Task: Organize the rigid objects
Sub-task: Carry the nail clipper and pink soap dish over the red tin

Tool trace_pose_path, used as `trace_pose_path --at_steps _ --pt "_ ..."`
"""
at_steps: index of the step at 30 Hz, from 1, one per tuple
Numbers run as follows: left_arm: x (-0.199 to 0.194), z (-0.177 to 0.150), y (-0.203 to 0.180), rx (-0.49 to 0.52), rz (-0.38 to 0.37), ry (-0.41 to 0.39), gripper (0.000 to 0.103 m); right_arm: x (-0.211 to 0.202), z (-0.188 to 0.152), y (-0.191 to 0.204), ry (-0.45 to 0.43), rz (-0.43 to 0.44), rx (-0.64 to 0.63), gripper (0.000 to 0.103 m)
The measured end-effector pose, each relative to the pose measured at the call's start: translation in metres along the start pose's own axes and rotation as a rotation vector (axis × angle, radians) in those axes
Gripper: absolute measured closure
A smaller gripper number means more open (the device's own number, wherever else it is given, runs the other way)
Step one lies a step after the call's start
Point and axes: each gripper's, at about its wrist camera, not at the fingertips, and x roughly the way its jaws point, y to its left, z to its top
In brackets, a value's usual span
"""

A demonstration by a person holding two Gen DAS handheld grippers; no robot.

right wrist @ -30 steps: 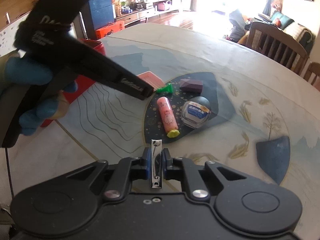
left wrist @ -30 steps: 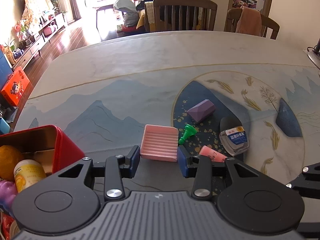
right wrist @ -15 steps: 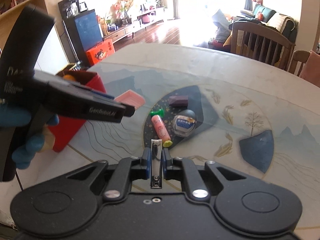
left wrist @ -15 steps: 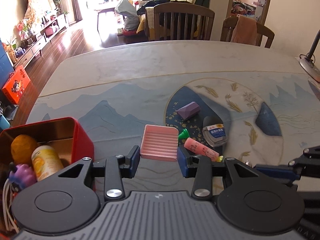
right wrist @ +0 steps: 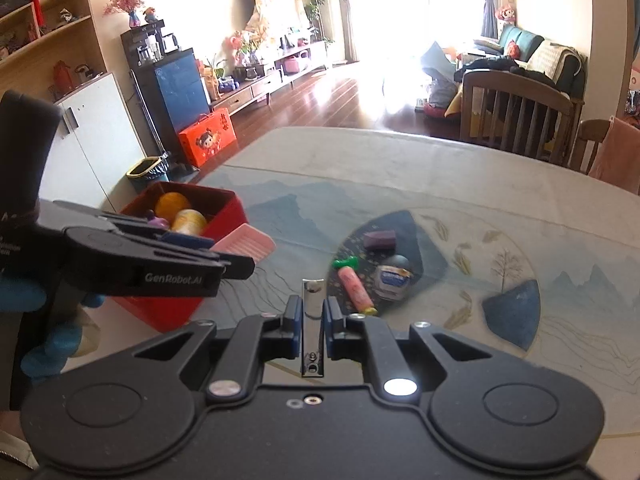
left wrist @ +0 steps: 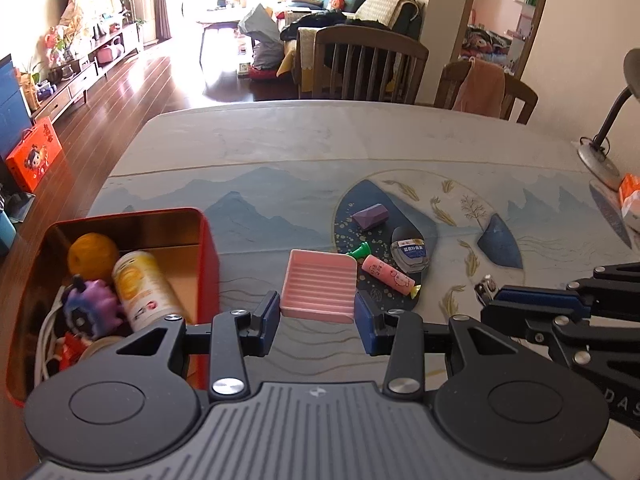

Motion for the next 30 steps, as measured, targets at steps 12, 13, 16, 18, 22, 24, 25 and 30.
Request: trace_pose_path --at_steps 12,13,16,18,22,24,25,30 --pt "-0.036 -0.009 0.049 -0.031 0.006 -0.042 0.064 0.004 0.017 0.051 -0.035 0.011 -0.031 0.093" --pt "-0.039 -0.009 0.055 -0.034 0.008 -0.045 0.064 0.005 0.019 0.056 -0.037 0.011 -0.033 0.093" --pt "-0.045 -0.010 0.072 -0.043 0.015 -0.052 0.064 0.010 0.025 0.070 -0.042 0.015 -0.040 0.093" --pt "-0.049 -0.010 0.085 -0.048 0.021 -0.055 0.064 0.015 0.029 0.079 -0.045 0.019 -0.042 0.093" --pt "-0.054 -0.012 0.109 -0.053 0.031 -0.056 0.064 0.028 0.037 0.096 -0.047 0.030 -0.046 0.093" --pt "-0.055 -0.013 0.122 -0.059 0.038 -0.055 0.064 0.035 0.040 0.103 -0.043 0.036 -0.045 0.093" --pt "-0.055 -0.013 0.128 -0.062 0.040 -0.053 0.064 0.039 0.042 0.107 -0.041 0.038 -0.045 0.093" --pt "-0.053 -0.013 0.157 -0.072 0.048 -0.047 0.064 0.057 0.050 0.127 -0.028 0.042 -0.045 0.093"
